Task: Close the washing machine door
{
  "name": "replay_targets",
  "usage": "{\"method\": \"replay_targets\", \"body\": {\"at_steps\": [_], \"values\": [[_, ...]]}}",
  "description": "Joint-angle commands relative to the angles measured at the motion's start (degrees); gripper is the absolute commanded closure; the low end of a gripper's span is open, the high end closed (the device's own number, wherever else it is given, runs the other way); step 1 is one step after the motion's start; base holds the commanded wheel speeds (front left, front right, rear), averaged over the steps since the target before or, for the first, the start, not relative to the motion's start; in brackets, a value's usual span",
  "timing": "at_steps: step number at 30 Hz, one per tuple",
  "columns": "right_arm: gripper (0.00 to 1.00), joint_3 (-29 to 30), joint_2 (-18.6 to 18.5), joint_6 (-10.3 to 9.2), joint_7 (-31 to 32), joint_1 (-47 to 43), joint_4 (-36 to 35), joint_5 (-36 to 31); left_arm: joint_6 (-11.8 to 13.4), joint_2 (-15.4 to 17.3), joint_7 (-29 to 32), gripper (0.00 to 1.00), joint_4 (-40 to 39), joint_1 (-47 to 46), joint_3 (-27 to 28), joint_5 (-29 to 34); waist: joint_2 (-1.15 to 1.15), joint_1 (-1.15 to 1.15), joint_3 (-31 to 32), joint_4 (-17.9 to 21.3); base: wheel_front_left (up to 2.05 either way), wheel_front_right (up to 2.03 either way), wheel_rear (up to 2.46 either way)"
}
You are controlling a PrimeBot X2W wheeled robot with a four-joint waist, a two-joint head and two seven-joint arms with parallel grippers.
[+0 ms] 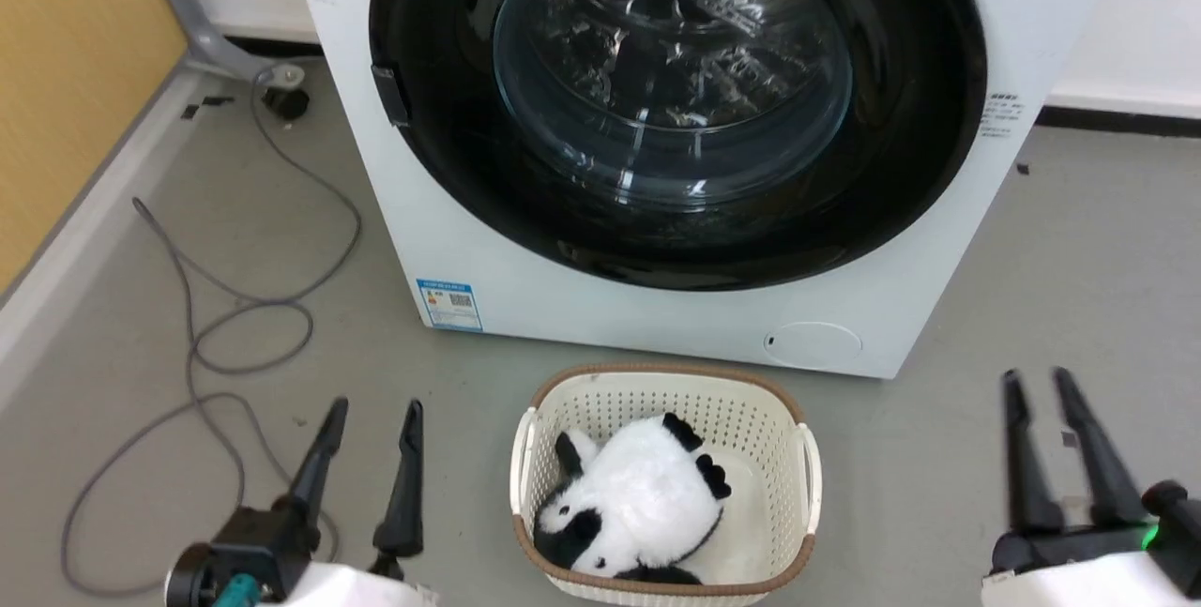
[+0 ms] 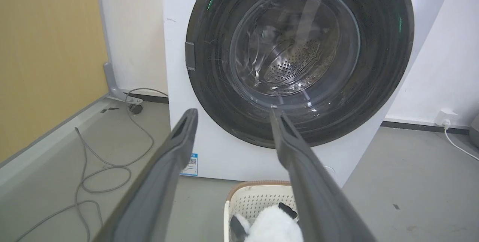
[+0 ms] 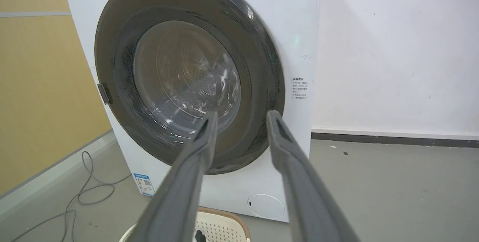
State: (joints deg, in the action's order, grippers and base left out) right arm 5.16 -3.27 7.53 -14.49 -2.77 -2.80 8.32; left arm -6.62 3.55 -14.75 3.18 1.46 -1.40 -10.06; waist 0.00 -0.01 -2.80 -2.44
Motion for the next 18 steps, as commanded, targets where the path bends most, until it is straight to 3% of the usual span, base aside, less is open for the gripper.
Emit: {"method": "replay_targets", "body": {"at_steps": [1, 18], "values": [[0.00, 0.06, 0.32, -0.04, -0.41, -0.96, -0.08, -0.22, 0.18, -0.18, -0.25, 0.00, 0.20, 1.11, -0.09, 0.57, 0.00, 0.01, 0.35, 0.17, 0.00, 0.00, 0.00], [0.00, -0.36, 0.38, -0.04, -0.50, -2.47, -0.06, -0.85, -0.13, -0.57, -0.25, 0.00, 0.12, 2.26, -1.06, 0.04, 0.00, 0.01, 1.73, -0.56, 0.00, 0.00, 0.00]]}}
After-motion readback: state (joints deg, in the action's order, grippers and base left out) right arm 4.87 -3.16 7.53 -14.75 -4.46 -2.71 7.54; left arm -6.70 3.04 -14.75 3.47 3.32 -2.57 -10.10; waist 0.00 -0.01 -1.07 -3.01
